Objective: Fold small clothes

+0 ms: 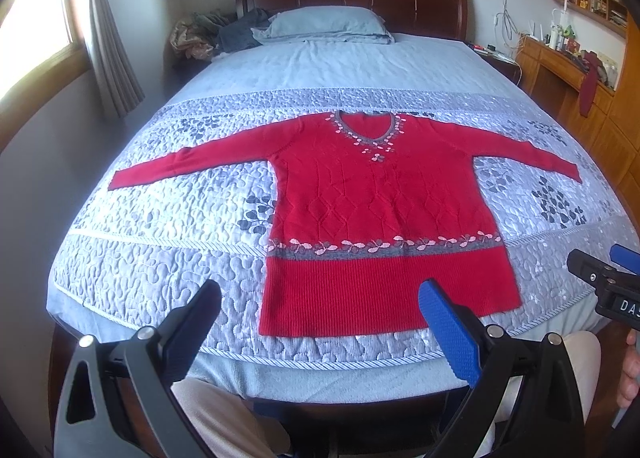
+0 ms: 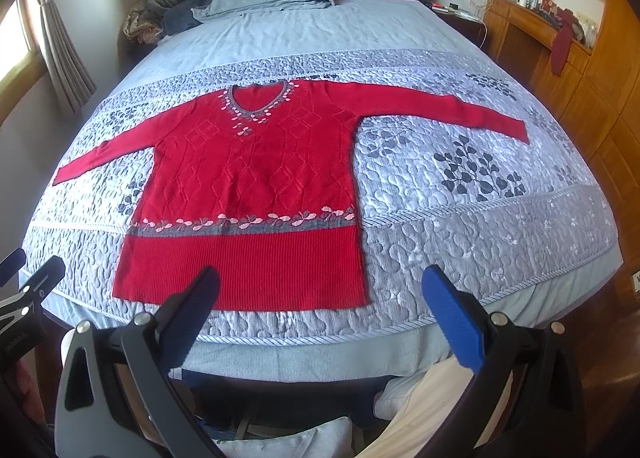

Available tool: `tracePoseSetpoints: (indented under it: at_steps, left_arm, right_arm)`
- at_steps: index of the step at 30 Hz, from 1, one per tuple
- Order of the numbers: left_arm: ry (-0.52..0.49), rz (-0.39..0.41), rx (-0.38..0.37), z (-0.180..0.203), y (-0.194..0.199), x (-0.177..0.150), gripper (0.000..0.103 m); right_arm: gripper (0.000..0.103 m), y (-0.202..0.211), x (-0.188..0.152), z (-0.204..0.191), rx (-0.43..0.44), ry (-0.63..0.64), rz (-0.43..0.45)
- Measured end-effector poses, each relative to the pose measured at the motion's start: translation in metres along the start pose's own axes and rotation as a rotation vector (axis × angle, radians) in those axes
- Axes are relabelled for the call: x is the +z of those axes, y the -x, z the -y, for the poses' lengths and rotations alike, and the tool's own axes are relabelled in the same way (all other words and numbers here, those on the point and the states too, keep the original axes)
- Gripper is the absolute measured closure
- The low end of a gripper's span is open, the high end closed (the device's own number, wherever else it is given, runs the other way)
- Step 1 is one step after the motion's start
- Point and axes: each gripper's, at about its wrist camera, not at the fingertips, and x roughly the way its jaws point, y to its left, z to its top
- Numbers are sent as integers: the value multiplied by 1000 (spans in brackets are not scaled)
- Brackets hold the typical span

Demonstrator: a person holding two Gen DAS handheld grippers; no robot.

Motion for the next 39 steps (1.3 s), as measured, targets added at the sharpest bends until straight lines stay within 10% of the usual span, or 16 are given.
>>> tracePoseSetpoints:
  at_steps: [39]
  left_arm:
    - [0,2,21,-2,-7,6,4]
  right_arm:
    - [3,-7,6,-3,1,10,0]
